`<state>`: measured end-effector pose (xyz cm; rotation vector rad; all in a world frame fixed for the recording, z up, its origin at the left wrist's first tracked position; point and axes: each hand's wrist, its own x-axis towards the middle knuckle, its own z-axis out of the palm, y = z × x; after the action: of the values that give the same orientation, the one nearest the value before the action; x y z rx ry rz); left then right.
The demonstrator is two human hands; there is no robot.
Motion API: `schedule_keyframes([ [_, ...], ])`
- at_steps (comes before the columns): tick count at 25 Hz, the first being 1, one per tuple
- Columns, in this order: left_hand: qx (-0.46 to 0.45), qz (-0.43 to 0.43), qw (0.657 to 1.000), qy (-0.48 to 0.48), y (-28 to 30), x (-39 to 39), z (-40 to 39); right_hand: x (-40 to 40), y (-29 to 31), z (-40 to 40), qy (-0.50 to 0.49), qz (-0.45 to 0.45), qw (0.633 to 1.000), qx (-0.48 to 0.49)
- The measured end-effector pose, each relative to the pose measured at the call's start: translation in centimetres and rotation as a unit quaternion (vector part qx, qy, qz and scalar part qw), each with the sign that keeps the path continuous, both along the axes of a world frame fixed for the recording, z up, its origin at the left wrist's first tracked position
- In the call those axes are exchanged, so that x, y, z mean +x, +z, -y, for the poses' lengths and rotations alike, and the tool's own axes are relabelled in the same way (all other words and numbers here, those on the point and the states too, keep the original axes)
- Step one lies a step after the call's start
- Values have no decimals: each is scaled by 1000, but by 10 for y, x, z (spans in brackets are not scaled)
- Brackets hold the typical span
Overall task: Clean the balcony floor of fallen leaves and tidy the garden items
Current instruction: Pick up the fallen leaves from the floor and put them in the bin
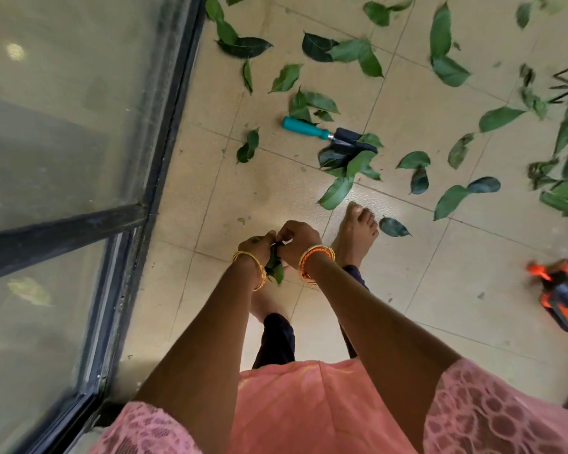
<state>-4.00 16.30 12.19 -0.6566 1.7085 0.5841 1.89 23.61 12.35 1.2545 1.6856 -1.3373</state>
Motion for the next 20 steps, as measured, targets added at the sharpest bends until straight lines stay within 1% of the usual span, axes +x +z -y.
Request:
schedule_keyframes([
  [2, -17, -14, 1000, -17, -3, 2, -11, 4, 1, -19, -79, 5, 994, -73],
  [3, -21, -16, 1000, -15, -3, 2, -18, 8, 1, -29, -102, 3, 991, -90],
  [4, -22, -8, 1000, -2, -4, 3, -23, 13, 1, -41, -90, -9, 993, -79],
  [5, -20, 2, 1000, 18, -5, 3, -29, 17, -1, -55, -44, -8, 998, -53],
  [6, -18, 12, 999, 34, -10, 4, -34, 22, -6, -69, 16, 13, 1000, -12],
  [8, -10, 33, 998, 56, -21, 6, -45, 31, -19, -95, 123, 35, 985, 118],
  [10, 5, 45, 997, 65, -33, 5, -57, 34, -54, -113, 183, 18, 968, 171],
  [12, 15, 52, 996, 71, -46, 3, -69, 35, -91, -128, 239, 15, 955, 177],
  [14, 2, 46, 995, 84, -61, 1, -77, 36, -117, -141, 269, 25, 945, 185],
  [17, -32, 36, 996, 75, -77, -4, -86, 42, -142, -144, 279, 11, 939, 199],
  [20, -43, 32, 997, 54, -88, -9, -91, 51, -158, -130, 281, -12, 939, 197],
])
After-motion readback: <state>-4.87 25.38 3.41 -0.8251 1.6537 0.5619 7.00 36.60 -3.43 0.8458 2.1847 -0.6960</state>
